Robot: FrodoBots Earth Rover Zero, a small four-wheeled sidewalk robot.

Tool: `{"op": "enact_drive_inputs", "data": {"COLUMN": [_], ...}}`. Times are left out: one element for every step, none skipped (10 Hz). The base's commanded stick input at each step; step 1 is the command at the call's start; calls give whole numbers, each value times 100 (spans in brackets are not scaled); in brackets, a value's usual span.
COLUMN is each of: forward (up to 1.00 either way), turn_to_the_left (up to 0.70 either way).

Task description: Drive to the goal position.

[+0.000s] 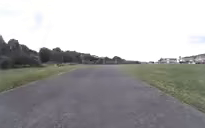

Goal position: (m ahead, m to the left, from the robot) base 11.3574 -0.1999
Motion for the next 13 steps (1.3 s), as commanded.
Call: {"op": "enact_drive_inputs", "data": {"forward": [70, 70, 70, 70, 70, 70, 70, 70, 70, 70, 70, 70, 70], "turn_to_the_left": [0, 0, 0, 0, 0, 0, 0, 0, 0, 0, 0, 0, 3]}}
